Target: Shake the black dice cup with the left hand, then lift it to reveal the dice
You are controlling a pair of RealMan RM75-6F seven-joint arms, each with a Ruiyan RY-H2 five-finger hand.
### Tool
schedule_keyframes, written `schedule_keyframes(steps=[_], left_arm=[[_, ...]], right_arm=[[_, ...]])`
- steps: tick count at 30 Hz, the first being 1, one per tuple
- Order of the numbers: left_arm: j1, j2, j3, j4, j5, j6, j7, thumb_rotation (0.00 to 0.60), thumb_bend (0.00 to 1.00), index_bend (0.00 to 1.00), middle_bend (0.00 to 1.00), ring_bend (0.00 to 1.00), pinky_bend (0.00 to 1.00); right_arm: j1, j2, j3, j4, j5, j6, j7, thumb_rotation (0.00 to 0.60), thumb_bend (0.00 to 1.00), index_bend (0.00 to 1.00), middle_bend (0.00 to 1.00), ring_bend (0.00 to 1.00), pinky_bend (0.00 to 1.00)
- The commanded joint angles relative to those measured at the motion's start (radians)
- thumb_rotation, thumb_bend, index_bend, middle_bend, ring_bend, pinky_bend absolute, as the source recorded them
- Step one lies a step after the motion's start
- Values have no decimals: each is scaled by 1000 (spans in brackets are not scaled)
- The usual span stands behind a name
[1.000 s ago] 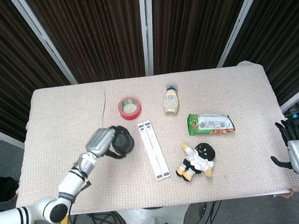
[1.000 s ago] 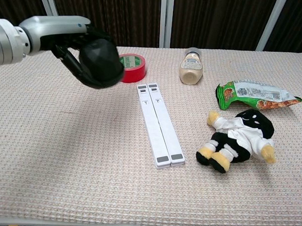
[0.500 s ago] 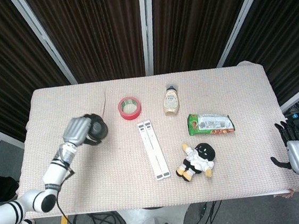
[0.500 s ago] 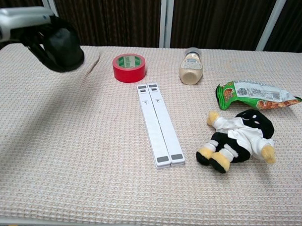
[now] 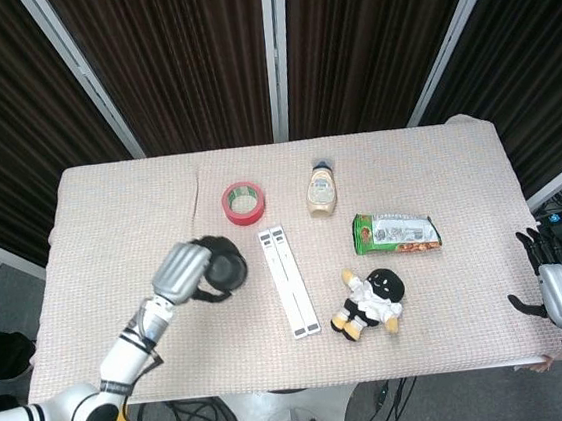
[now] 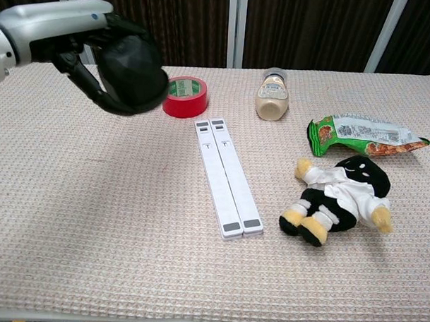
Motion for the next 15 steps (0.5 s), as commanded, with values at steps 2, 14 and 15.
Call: schedule_keyframes(steps=[2, 14, 15], left_arm=[[23, -48, -72, 283, -195, 58, 108, 600, 244, 413, 468, 288, 411], [95, -105, 81, 217, -125, -22, -4, 600, 242, 414, 469, 288, 412], [97, -113, 84, 224, -130, -36, -21, 600, 242, 414, 469, 289, 412]], right_arm=[[3, -1, 1, 5, 4, -7, 3, 600, 101, 0, 0, 0, 0], [8, 3, 1, 4, -25, 6, 12, 600, 100, 0, 0, 0, 0], [7, 7, 2, -1, -27, 10, 10, 600, 100, 0, 0, 0, 0]])
